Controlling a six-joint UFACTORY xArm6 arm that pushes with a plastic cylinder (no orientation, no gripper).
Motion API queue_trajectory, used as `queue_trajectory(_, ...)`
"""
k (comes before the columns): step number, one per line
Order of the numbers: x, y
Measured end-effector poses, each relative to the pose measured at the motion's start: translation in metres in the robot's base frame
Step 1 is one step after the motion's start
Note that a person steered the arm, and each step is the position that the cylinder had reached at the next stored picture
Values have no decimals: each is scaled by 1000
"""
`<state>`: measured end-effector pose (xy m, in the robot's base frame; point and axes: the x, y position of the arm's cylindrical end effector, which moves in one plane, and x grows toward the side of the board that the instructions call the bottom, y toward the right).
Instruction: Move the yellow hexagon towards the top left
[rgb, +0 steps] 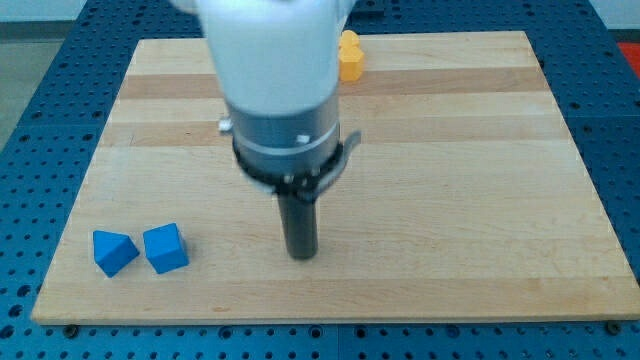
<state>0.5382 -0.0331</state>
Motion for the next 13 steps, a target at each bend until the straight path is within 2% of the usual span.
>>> queue_trajectory(2, -146, -58)
queue_trajectory(3, -205, -97)
queue_trajectory(4, -255, -124)
queue_trajectory(6, -347, -128)
queue_trajectory(8, -345, -111)
queue_trajectory(13, -344, -14)
